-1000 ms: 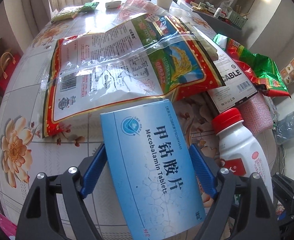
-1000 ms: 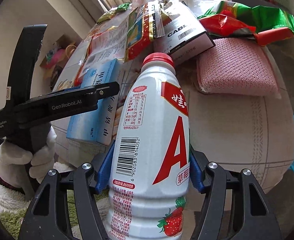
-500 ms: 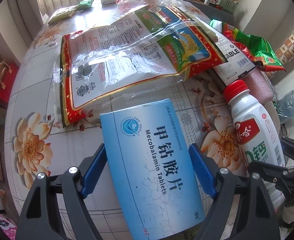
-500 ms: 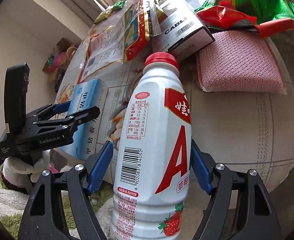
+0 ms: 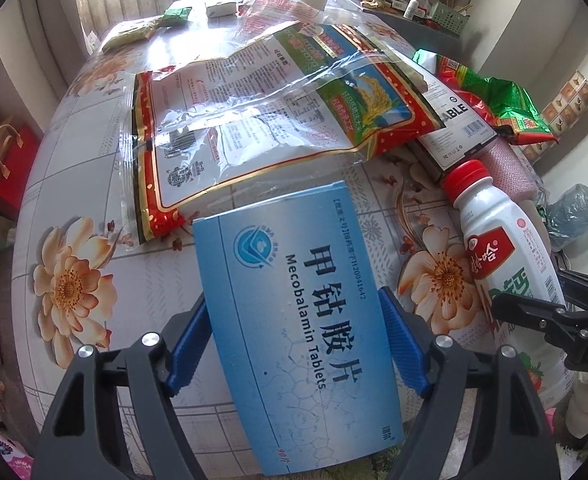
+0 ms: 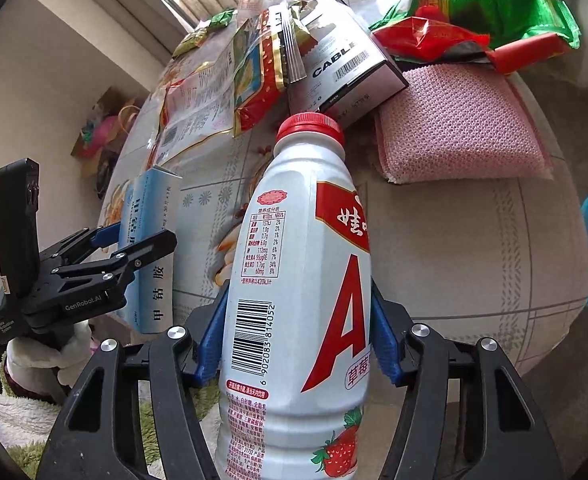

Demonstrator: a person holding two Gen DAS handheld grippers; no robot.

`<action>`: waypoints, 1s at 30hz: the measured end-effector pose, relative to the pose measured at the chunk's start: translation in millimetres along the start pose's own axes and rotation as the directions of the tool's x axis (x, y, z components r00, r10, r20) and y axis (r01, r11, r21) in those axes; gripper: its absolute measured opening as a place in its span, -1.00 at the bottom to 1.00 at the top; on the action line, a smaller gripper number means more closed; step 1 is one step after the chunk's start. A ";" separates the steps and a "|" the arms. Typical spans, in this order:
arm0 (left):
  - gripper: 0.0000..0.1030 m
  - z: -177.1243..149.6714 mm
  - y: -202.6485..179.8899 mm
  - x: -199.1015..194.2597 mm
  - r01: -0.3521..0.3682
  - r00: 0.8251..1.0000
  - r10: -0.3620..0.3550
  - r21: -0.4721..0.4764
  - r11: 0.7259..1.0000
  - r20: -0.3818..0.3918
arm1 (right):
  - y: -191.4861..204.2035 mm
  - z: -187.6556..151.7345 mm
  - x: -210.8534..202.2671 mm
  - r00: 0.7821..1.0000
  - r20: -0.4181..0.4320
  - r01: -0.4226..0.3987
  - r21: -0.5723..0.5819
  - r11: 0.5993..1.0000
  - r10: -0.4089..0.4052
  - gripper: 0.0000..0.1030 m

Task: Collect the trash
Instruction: 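Carry the bottle and blue box over the blue wastebasket and release them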

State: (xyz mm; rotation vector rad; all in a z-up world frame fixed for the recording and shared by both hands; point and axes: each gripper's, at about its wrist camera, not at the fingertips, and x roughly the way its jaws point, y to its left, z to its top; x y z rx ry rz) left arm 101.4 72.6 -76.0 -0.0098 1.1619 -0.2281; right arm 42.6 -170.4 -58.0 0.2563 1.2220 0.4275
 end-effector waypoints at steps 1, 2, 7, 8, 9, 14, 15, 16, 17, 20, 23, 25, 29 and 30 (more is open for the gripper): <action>0.49 -1.0 1.0 -3.3 0.010 1.000 -0.010 -0.001 1.000 0.003 | 0.4 -1.1 -1.9 1.000 0.001 -0.013 0.001 1.000 0.013 0.13; 0.49 -1.8 1.4 -6.8 0.019 1.000 -0.019 0.000 1.000 0.008 | 0.0 -2.0 -4.0 1.000 0.003 -0.023 0.003 1.000 0.023 0.13; 0.48 -4.8 0.1 -28.2 0.071 0.996 -0.071 0.000 0.997 0.049 | 0.8 -5.4 -18.0 0.998 0.037 -0.060 0.003 0.998 0.060 0.13; 0.48 -4.1 -2.0 -32.2 0.081 0.995 -0.081 0.001 0.997 0.059 | 0.0 -5.1 -21.5 0.996 0.046 -0.071 0.006 0.997 0.071 0.13; 0.48 -2.4 -4.5 -36.2 0.091 0.994 -0.091 0.004 0.996 0.068 | -0.3 -5.1 -24.8 0.995 0.056 -0.080 0.009 0.997 0.079 0.13; 0.48 5.5 -22.3 -57.0 0.129 0.985 -0.134 0.045 0.991 0.112 | -7.2 -9.4 -47.7 0.986 0.125 -0.118 0.028 0.993 0.113 0.13; 0.48 8.7 -26.4 -60.6 0.136 0.983 -0.142 0.058 0.989 0.119 | -9.9 -10.4 -53.0 0.983 0.142 -0.123 0.036 0.992 0.117 0.13; 0.48 12.1 -32.6 -63.9 0.144 0.980 -0.153 0.075 0.987 0.127 | -13.9 -11.9 -59.1 0.980 0.161 -0.129 0.046 0.991 0.120 0.13; 0.48 15.6 -39.4 -66.9 0.153 0.977 -0.165 0.093 0.984 0.133 | -19.0 -13.5 -65.2 0.976 0.181 -0.136 0.058 0.989 0.123 0.13; 0.48 28.0 -66.2 -73.6 0.200 0.965 -0.223 0.164 0.966 0.137 | -38.8 -21.4 -84.9 0.962 0.246 -0.149 0.110 0.983 0.118 0.13; 0.48 44.3 -101.5 -75.9 0.258 0.947 -0.295 0.249 0.933 0.124 | -66.2 -32.1 -105.4 0.947 0.309 -0.150 0.187 0.971 0.087 0.13; 0.48 56.0 -129.8 -74.1 0.282 0.939 -0.327 0.305 0.910 0.105 | -89.0 -41.5 -118.9 0.936 0.348 -0.154 0.250 0.956 0.059 0.13; 0.48 81.0 -197.1 -64.4 0.343 0.920 -0.390 0.404 0.848 0.037 | -139.7 -67.8 -144.9 0.907 0.421 -0.158 0.391 0.906 -0.023 0.13; 0.48 86.5 -216.4 -61.3 0.356 0.914 -0.404 0.431 0.829 0.021 | -154.6 -76.0 -151.6 0.900 0.433 -0.158 0.430 0.889 -0.050 0.13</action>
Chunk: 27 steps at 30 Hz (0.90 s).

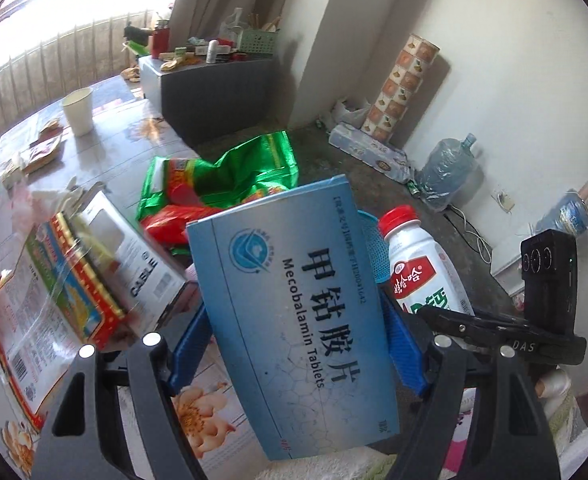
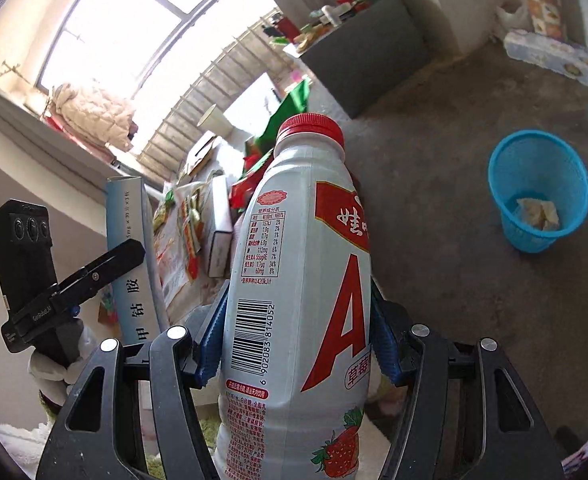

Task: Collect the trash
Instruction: 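Carry the bottle and blue box over the blue wastebasket and release them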

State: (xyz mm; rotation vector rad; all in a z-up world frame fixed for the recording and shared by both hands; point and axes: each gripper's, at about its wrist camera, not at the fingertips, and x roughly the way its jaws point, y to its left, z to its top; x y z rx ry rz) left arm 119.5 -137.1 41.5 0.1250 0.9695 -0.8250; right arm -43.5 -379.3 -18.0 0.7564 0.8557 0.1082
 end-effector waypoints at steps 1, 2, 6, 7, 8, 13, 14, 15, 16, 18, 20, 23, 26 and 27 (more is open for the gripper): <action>0.48 11.2 -12.5 11.7 0.012 1.000 -0.011 0.027 1.000 -0.011 | -16.6 3.0 -7.5 0.999 0.026 0.021 0.042 0.999 -0.022 0.13; 0.48 22.6 -26.3 24.4 0.025 0.999 -0.024 0.054 0.998 -0.021 | -33.8 5.7 -13.8 0.998 0.046 0.039 0.087 0.995 -0.043 0.13; 0.48 63.5 -75.3 90.1 0.107 0.990 -0.096 0.105 0.989 -0.102 | -109.1 19.1 -26.4 0.992 0.088 0.057 0.288 0.956 -0.085 0.13; 0.48 71.8 -84.8 110.5 0.127 0.984 -0.113 0.100 0.987 -0.136 | -129.0 22.2 -25.7 0.992 0.088 0.053 0.340 0.939 -0.088 0.13; 0.48 79.0 -93.3 131.7 0.139 0.978 -0.122 0.094 0.986 -0.169 | -148.1 25.9 -23.9 0.993 0.088 0.044 0.386 0.922 -0.084 0.13; 0.48 105.2 -128.2 231.8 0.142 0.948 -0.109 0.091 0.986 -0.298 | -225.5 43.3 6.4 0.994 0.097 -0.022 0.573 0.819 -0.041 0.13; 0.48 109.0 -133.1 251.2 0.149 0.938 -0.115 0.080 0.986 -0.328 | -238.6 47.5 15.1 0.995 0.099 -0.036 0.601 0.798 -0.029 0.13; 0.48 113.2 -136.3 269.9 0.148 0.929 -0.115 0.069 0.987 -0.353 | -250.3 52.0 22.4 0.995 0.099 -0.051 0.625 0.779 -0.014 0.13; 0.48 117.9 -139.8 287.9 0.138 0.924 -0.104 0.069 0.988 -0.369 | -264.2 56.4 29.2 0.995 0.100 -0.061 0.654 0.754 -0.006 0.13; 0.49 124.2 -144.9 319.6 0.132 0.914 -0.092 0.075 0.988 -0.395 | -287.5 68.0 46.6 0.995 0.100 -0.081 0.691 0.718 0.016 0.13; 0.50 130.4 -149.3 347.4 0.123 0.909 -0.091 0.053 0.991 -0.406 | -309.0 78.8 59.5 0.991 0.132 -0.109 0.735 0.669 0.017 0.17; 0.59 141.6 -156.0 375.4 0.099 0.919 -0.076 0.040 0.994 -0.386 | -341.1 95.3 75.6 0.983 0.184 -0.139 0.761 0.634 -0.005 0.34; 0.59 146.3 -162.7 382.5 0.122 0.931 -0.099 0.044 0.992 -0.351 | -367.7 103.1 94.0 0.977 0.213 -0.162 0.792 0.588 -0.019 0.43; 0.60 147.2 -164.6 381.3 0.124 0.936 -0.099 0.054 0.991 -0.338 | -372.9 102.7 97.8 0.974 0.226 -0.174 0.801 0.573 -0.020 0.43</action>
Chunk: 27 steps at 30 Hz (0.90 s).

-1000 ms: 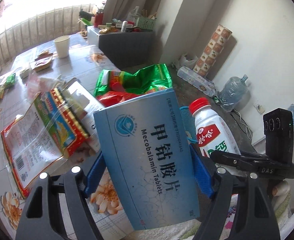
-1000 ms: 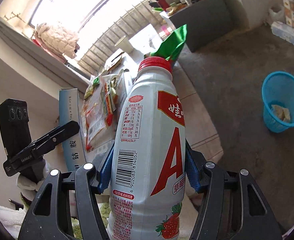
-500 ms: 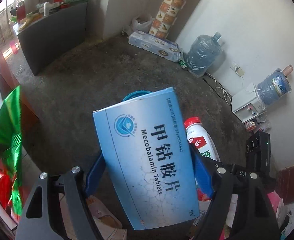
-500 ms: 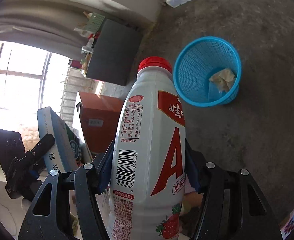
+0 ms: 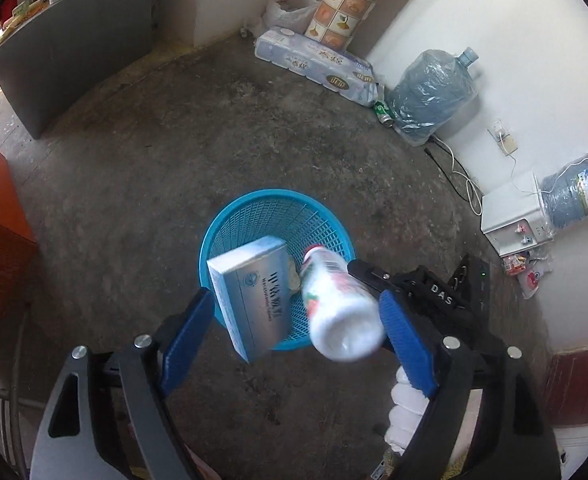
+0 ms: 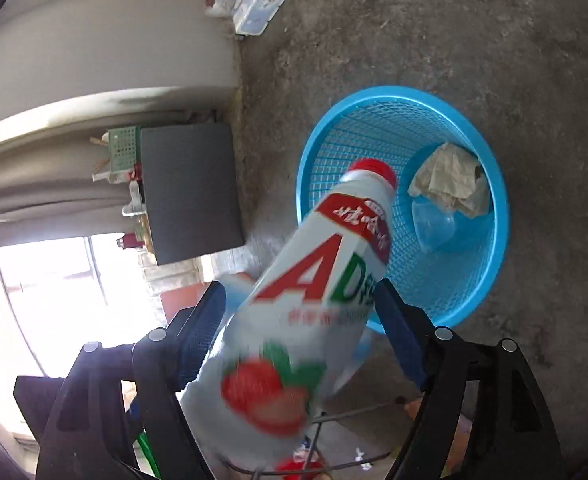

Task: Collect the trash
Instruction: 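Carry the bottle and blue box over the blue wastebasket and release them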

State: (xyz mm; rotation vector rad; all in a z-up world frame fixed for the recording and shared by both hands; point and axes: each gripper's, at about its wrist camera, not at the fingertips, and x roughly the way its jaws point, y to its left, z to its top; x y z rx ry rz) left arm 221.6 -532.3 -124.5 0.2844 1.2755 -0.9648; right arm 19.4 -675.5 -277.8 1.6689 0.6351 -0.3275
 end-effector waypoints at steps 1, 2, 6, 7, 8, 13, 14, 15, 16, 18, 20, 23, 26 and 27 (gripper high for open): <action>0.60 -0.1 -1.6 -1.2 0.008 1.000 -0.008 0.012 1.000 0.007 | -3.3 3.1 3.7 1.000 0.005 -0.003 0.008 1.000 0.003 0.43; 0.60 -1.9 -1.5 -4.6 0.016 1.000 -0.016 0.018 1.000 0.012 | -5.8 4.4 6.5 1.000 0.010 0.006 0.013 1.000 -0.006 0.43; 0.60 -6.7 1.5 -16.6 0.036 0.998 -0.037 0.014 0.999 0.052 | -8.9 0.5 13.6 0.999 -0.004 0.039 -0.016 0.999 -0.039 0.43; 0.60 -8.6 2.7 -20.4 0.037 0.997 -0.038 0.013 0.999 0.060 | -9.5 -1.7 13.4 0.999 -0.008 0.046 -0.025 0.999 -0.046 0.43; 0.60 -10.1 3.8 -24.4 0.039 0.997 -0.040 0.013 0.999 0.068 | -10.5 -4.0 12.4 0.999 -0.009 0.054 -0.031 0.998 -0.054 0.42; 0.59 -21.8 5.4 -48.9 0.022 0.993 -0.027 0.041 0.999 0.114 | -16.9 -13.1 2.1 0.997 -0.004 0.077 -0.054 0.996 -0.077 0.39; 0.59 -25.1 4.9 -55.5 0.016 0.992 -0.023 0.052 0.999 0.126 | -17.5 -15.5 -1.6 0.997 0.000 0.081 -0.059 0.995 -0.081 0.37; 0.59 -29.1 4.3 -63.0 0.013 0.990 -0.022 0.062 0.998 0.139 | -17.4 -18.7 -6.2 0.997 0.003 0.081 -0.067 0.994 -0.081 0.36; 0.59 -32.9 4.1 -71.1 0.013 0.988 -0.023 0.070 0.997 0.153 | -16.4 -22.5 -12.1 0.996 0.008 0.084 -0.079 0.993 -0.084 0.36; 0.59 -40.9 2.4 -88.9 0.019 0.983 -0.033 0.078 0.997 0.179 | -13.5 -30.2 -22.1 0.996 0.024 0.091 -0.112 0.990 -0.089 0.35; 0.59 -50.8 1.3 -109.5 0.035 0.976 -0.053 0.087 0.996 0.209 | -5.4 -42.6 -37.7 0.995 0.047 0.093 -0.154 0.984 -0.087 0.35; 0.59 -68.8 -2.9 -145.3 0.053 0.961 -0.081 0.109 0.993 0.265 | 13.0 -68.4 -63.8 0.993 0.083 0.097 -0.237 0.967 -0.080 0.35; 0.60 -92.8 -4.7 -183.8 0.081 0.941 -0.119 0.131 0.988 0.318 | 40.2 -102.9 -90.6 0.988 0.132 0.127 -0.357 0.925 -0.085 0.36; 0.60 -100.3 -4.8 -195.9 0.091 0.935 -0.130 0.134 0.987 0.330 | 48.7 -116.0 -98.4 0.985 0.146 0.139 -0.399 0.906 -0.087 0.37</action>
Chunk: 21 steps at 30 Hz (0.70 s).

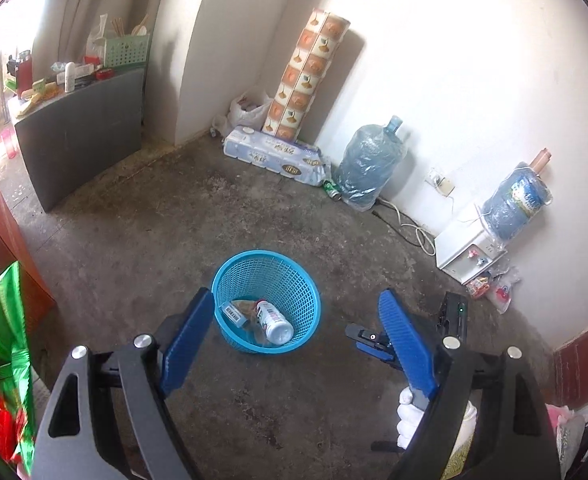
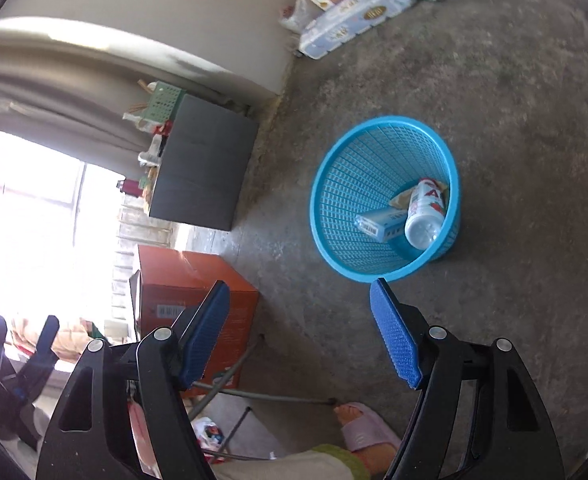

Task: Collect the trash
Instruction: 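Carry the bottle and blue box over the blue wastebasket and release them, then move both open grippers back over the table toward the rice bag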

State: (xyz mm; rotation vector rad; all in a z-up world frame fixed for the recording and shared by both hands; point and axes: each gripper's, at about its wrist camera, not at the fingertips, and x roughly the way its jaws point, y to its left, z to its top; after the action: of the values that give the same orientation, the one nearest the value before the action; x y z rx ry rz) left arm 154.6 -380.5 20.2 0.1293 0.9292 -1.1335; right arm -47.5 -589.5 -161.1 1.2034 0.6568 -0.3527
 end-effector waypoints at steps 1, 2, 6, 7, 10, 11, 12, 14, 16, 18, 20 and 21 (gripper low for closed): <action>0.60 -4.6 -0.5 -13.5 0.006 1.000 -0.006 0.000 1.000 0.006 | 13.7 -7.8 -9.9 1.000 0.014 0.007 -0.047 0.999 -0.006 0.40; 0.60 -9.6 -0.5 -26.8 0.011 1.000 -0.012 0.001 1.000 0.011 | 27.0 -16.3 -19.2 1.000 0.025 0.012 -0.096 0.995 -0.010 0.47; 0.60 -32.4 -2.0 -80.7 -0.020 0.998 0.019 0.012 1.000 0.063 | 76.4 -53.3 -47.8 0.997 0.077 0.048 -0.288 0.956 -0.027 0.59; 0.60 -39.3 -2.1 -93.8 -0.037 0.996 0.035 0.018 0.999 0.078 | 88.9 -62.5 -53.4 0.996 0.088 0.058 -0.335 0.940 -0.030 0.61; 0.60 -62.2 1.2 -131.0 -0.071 0.990 0.068 0.022 0.997 0.125 | 128.2 -89.2 -68.7 0.991 0.124 0.096 -0.471 0.877 -0.042 0.67; 0.60 -70.4 3.1 -143.5 -0.086 0.986 0.083 0.014 0.996 0.145 | 139.9 -98.0 -73.6 0.991 0.132 0.094 -0.512 0.854 -0.030 0.71; 0.60 -78.2 5.1 -154.5 -0.097 0.982 0.094 0.007 0.995 0.163 | 151.8 -106.6 -77.7 0.990 0.137 0.092 -0.551 0.830 -0.019 0.73; 0.62 -95.6 13.7 -176.7 -0.120 0.973 0.119 -0.007 0.993 0.198 | 175.7 -126.1 -84.6 0.990 0.137 0.076 -0.630 0.773 0.014 0.78; 0.64 -114.7 23.8 -197.6 -0.158 0.960 0.162 -0.035 0.987 0.227 | 196.7 -146.7 -89.5 0.989 0.139 0.066 -0.700 0.711 0.046 0.84; 0.65 -133.4 34.2 -216.1 -0.193 0.950 0.201 -0.057 0.980 0.241 | 214.7 -167.3 -91.4 0.987 0.143 0.061 -0.753 0.655 0.072 0.84; 0.65 -151.5 46.4 -235.0 -0.221 0.938 0.239 -0.097 0.970 0.250 | 228.7 -184.9 -88.2 0.988 0.119 0.031 -0.787 0.616 0.102 0.84; 0.65 -159.4 53.1 -243.5 -0.233 0.932 0.257 -0.119 0.965 0.255 | 233.1 -191.0 -84.4 0.989 0.088 -0.005 -0.788 0.616 0.121 0.84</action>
State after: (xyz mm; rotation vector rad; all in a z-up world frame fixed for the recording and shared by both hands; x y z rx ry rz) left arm 81.6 -97.9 68.4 0.0181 0.6964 -0.8519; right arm -30.4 -339.3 26.2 0.3327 0.5530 -0.0473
